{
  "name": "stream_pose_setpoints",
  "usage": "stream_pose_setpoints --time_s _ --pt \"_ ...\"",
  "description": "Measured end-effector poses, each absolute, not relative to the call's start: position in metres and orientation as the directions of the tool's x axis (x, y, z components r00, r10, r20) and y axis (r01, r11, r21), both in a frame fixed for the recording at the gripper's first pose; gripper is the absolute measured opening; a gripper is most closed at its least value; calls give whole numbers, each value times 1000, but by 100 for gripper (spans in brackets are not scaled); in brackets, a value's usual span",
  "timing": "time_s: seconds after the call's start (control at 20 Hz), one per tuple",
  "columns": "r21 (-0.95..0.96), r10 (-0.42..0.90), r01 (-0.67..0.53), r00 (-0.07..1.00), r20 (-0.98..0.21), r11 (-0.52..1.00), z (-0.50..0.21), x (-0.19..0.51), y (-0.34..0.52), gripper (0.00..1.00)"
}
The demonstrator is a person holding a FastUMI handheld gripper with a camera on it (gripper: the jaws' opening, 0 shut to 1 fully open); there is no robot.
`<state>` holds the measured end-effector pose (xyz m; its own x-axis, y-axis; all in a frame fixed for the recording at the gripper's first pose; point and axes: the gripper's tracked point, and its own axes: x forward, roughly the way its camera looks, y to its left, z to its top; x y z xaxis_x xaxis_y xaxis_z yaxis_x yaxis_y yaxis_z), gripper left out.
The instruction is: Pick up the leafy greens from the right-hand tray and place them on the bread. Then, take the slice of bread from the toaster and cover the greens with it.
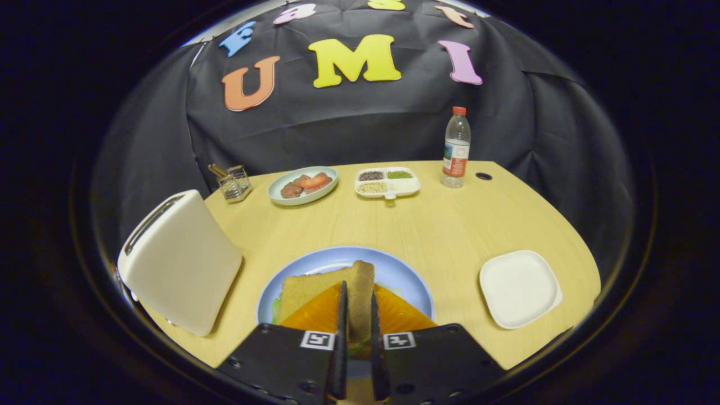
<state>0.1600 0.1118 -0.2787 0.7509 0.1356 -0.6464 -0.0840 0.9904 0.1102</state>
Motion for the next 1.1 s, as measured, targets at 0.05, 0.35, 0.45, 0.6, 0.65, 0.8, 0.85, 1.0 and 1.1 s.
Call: stream_pose_setpoints --time_s 0.05,0.35,0.45,0.6,0.65,0.8,0.85,1.0,1.1 --pt "108 133 -82 747 -652 991 -285 159 111 20" --pt "55 84 -63 772 -630 996 -285 159 93 41" --pt "35 68 -59 770 -635 998 -286 155 88 49" --pt "61 77 -51 806 -587 997 -267 149 85 60" --pt "68 79 -49 823 -563 996 -257 147 82 65" --pt "57 72 -50 861 -503 997 -230 136 78 79" --pt "53 70 -51 874 -481 997 -219 130 77 82" --pt "51 62 -45 913 -403 998 -182 113 77 90" --pt "42 53 -41 935 -350 998 -157 103 75 95"
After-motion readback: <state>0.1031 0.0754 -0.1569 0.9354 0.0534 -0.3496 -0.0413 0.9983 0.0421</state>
